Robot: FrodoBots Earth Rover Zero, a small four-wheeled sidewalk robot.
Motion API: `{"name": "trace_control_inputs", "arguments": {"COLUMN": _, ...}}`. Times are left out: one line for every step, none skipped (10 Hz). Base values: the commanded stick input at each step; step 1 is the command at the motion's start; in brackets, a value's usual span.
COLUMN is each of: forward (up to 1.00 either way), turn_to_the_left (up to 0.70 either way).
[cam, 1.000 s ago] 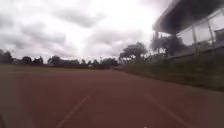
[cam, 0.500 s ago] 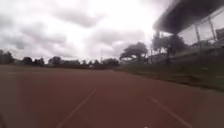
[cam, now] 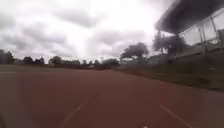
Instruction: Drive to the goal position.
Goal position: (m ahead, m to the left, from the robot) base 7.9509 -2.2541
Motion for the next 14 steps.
{"name": "trace_control_inputs", "arguments": {"forward": 0.7, "turn_to_the_left": -0.35}}
{"name": "trace_control_inputs", "arguments": {"forward": 0.7, "turn_to_the_left": -0.35}}
{"name": "trace_control_inputs", "arguments": {"forward": 0.7, "turn_to_the_left": -0.35}}
{"name": "trace_control_inputs", "arguments": {"forward": 0.7, "turn_to_the_left": -0.35}}
{"name": "trace_control_inputs", "arguments": {"forward": 0.7, "turn_to_the_left": -0.35}}
{"name": "trace_control_inputs", "arguments": {"forward": 0.7, "turn_to_the_left": -0.35}}
{"name": "trace_control_inputs", "arguments": {"forward": 0.7, "turn_to_the_left": -0.19}}
{"name": "trace_control_inputs", "arguments": {"forward": 0.7, "turn_to_the_left": 0.0}}
{"name": "trace_control_inputs", "arguments": {"forward": 0.7, "turn_to_the_left": 0.0}}
{"name": "trace_control_inputs", "arguments": {"forward": 0.7, "turn_to_the_left": 0.0}}
{"name": "trace_control_inputs", "arguments": {"forward": 0.7, "turn_to_the_left": 0.0}}
{"name": "trace_control_inputs", "arguments": {"forward": 0.7, "turn_to_the_left": 0.0}}
{"name": "trace_control_inputs", "arguments": {"forward": 0.7, "turn_to_the_left": 0.0}}
{"name": "trace_control_inputs", "arguments": {"forward": 0.7, "turn_to_the_left": 0.0}}
